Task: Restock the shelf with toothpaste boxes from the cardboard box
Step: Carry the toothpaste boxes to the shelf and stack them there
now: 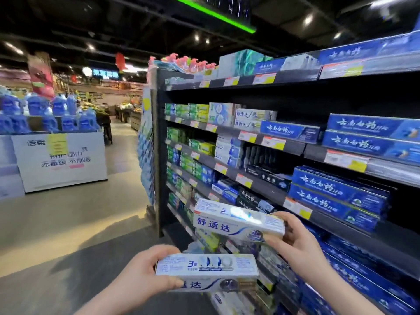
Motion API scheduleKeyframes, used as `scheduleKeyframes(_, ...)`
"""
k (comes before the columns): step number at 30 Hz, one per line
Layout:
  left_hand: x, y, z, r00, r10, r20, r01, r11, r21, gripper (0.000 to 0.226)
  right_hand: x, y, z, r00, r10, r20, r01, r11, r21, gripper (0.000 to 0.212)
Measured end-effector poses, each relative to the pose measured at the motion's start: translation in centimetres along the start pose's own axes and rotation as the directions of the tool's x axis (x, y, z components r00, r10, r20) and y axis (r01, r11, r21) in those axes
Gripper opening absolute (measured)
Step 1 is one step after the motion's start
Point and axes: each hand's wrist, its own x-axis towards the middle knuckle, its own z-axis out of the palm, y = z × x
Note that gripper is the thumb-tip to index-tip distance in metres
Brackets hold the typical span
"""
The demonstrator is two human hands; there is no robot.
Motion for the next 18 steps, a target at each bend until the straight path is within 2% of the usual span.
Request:
scheduleKeyframes(3,6.2,-0.5,-2.9,0.997,0.065,0.048,-0.066,0.997,0.036,0.048,4.1,-0.6,1.7,0.998,0.002,-0.071,-0.001,1.0,0.017,0.035)
scheduleKeyframes(8,16.1,-0.7,-4.2,0.988,0.105,0.114,-0.102,0.994,-0.033,0.049,11.6,-1.1,1.7,0.984,-0.027,-0.177,0.018,0.998,-0.055,0.033)
scheduleKeyframes(13,26.0,-0.5,-4.8,0.981,0.142,0.133,-0.132,0.988,-0.078,0.043,20.9,-1.9,0.5,0.949,-0.146,-0.278,0.107,0.983,-0.153,0.034)
scheduleKeyframes(16,31.9,0.3,-5.8,0.98,0.136,0.142,-0.121,0.987,-0.105,0.05,26.9,-2.3,-1.0,0.922,-0.206,-0.327,0.14,0.967,-0.213,0.038)
scheduleKeyframes(18,35.7,1.2,-6.5,0.97,0.178,0.167,-0.164,0.982,-0.098,0.045,30.8,-2.4,-2.2,0.898,-0.249,-0.362,0.155,0.95,-0.27,0.038)
